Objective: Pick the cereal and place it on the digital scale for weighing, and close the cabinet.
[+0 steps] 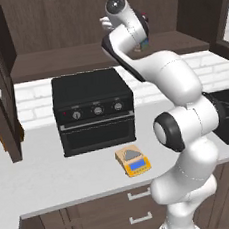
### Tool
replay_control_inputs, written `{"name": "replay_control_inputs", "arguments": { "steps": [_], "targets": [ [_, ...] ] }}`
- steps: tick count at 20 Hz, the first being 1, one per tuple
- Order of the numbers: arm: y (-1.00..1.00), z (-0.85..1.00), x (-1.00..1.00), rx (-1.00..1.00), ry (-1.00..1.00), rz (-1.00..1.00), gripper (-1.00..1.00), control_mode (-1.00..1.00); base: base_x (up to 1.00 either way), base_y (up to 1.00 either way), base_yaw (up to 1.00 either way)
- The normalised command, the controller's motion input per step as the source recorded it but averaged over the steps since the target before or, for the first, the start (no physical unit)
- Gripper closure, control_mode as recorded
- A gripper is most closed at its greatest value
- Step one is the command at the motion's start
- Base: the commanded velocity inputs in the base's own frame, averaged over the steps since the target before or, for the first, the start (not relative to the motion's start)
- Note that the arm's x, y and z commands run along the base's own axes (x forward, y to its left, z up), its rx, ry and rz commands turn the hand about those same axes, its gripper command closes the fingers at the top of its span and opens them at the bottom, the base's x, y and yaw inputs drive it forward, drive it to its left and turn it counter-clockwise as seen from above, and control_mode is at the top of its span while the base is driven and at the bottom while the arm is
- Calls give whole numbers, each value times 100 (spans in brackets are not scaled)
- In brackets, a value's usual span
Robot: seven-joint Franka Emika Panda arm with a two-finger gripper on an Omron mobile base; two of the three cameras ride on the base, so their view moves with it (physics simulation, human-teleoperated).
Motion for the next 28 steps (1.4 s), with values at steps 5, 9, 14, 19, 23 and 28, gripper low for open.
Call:
{"name": "replay_control_inputs", "arguments": {
  "steps": [5, 9, 14, 19, 23, 28],
  "targets": [
    [4, 0, 22, -2, 0, -1, -100, -100, 0, 0, 0],
    [-2, 0, 13, 0, 0, 0, -100, -100, 0, 0, 0],
    [-7, 0, -9, 0, 0, 0, -100, -100, 0, 0, 0],
    [-17, 0, -27, 0, 0, 0, -100, -100, 0, 0, 0],
    [-17, 1, -19, 0, -1, 0, -100, -100, 0, 0, 0],
    [-9, 5, 3, 0, -2, 0, -100, -100, 0, 0, 0]
  ]
}}
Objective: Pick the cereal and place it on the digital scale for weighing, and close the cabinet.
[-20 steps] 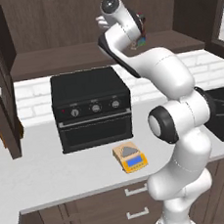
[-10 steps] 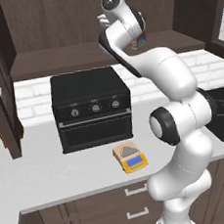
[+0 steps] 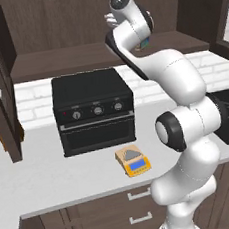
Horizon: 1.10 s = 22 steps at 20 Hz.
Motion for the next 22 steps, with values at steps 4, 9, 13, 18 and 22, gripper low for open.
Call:
{"name": "replay_control_inputs", "arguments": {
  "steps": [4, 9, 13, 18, 22],
  "targets": [
    [3, 2, 12, -1, -1, 0, -100, -100, 0, 0, 0],
    [-5, 0, 0, 0, -1, 0, -100, -100, 0, 0, 0],
    [-11, 0, 0, 0, 0, 0, -100, -100, 0, 0, 0],
    [0, 0, 8, 0, 0, 0, -100, -100, 0, 0, 0],
    [-8, 0, 10, 0, 0, 0, -100, -100, 0, 0, 0]
  ]
}}
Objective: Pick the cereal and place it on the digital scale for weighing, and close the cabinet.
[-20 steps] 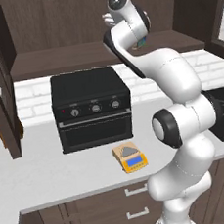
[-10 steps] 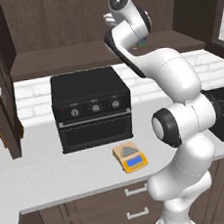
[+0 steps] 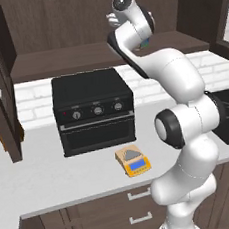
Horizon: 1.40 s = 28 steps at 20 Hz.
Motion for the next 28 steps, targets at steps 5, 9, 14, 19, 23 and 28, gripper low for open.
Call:
{"name": "replay_control_inputs", "arguments": {
  "steps": [5, 9, 14, 19, 23, 28],
  "targets": [
    [-14, 0, 13, 0, 0, 0, -100, -100, 0, 0, 0],
    [-1, 0, 20, 0, 0, 0, 100, -100, 0, 0, 0],
    [0, 0, 23, 0, 0, 0, 100, -100, 0, 0, 0],
    [-3, 0, 15, 0, 0, 0, 100, -100, 0, 0, 0],
    [-6, 0, 0, 0, -1, 0, 100, -100, 0, 0, 0],
    [0, 0, -39, 1, -1, 0, 100, -100, 0, 0, 0]
  ]
}}
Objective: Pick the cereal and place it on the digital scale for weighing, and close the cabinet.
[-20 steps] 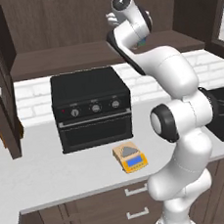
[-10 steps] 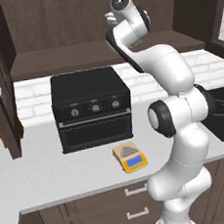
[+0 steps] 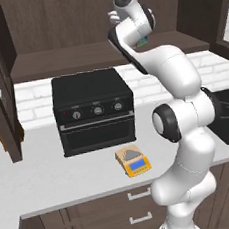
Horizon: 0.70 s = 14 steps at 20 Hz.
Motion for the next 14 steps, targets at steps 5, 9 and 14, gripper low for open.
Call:
{"name": "replay_control_inputs", "arguments": {
  "steps": [5, 9, 14],
  "targets": [
    [-9, 0, -89, 2, -7, 0, 100, -100, 0, 0, 0],
    [0, 0, -100, 4, -3, 0, 100, -100, 0, 0, 0],
    [2, -7, -100, 6, -3, 0, 100, -100, 0, 0, 0]
  ]
}}
